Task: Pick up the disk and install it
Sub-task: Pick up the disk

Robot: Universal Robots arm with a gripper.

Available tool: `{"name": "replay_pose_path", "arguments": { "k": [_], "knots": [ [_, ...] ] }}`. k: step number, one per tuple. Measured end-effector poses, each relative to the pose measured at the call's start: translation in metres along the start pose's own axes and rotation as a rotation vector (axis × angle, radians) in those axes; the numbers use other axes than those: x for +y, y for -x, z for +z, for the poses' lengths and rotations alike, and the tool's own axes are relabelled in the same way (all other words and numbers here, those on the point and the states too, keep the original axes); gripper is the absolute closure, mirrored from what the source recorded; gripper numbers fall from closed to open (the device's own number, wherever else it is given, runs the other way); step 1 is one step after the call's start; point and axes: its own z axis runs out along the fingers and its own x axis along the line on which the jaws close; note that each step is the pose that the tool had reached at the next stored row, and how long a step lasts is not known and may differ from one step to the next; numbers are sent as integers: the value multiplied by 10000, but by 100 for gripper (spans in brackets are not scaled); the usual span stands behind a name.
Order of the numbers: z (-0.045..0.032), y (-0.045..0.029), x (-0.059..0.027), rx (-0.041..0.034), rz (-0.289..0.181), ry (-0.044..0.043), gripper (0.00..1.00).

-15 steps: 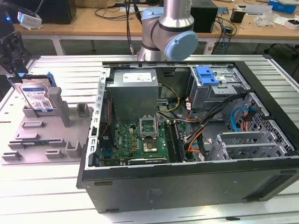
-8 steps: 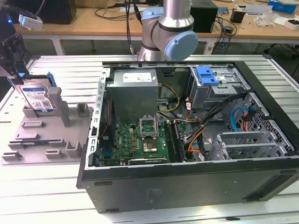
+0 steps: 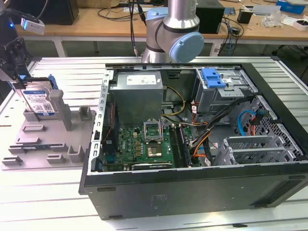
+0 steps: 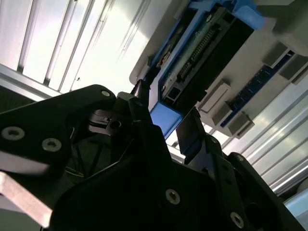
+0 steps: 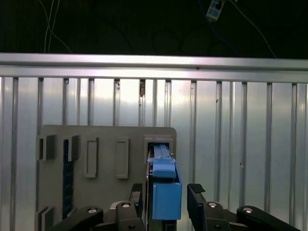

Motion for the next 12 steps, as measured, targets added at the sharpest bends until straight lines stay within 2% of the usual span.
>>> {"name": "replay_pose_path", "arguments": {
  "k": [3, 5, 6, 12],
  "knots": [
    [14, 1, 6, -38, 1, -3, 50],
    [20, 0, 8, -131, -3, -4, 52],
    [25, 1, 10, -171, -3, -6, 59],
    [47, 1, 20, -252, -5, -6, 59]
  ]
}}
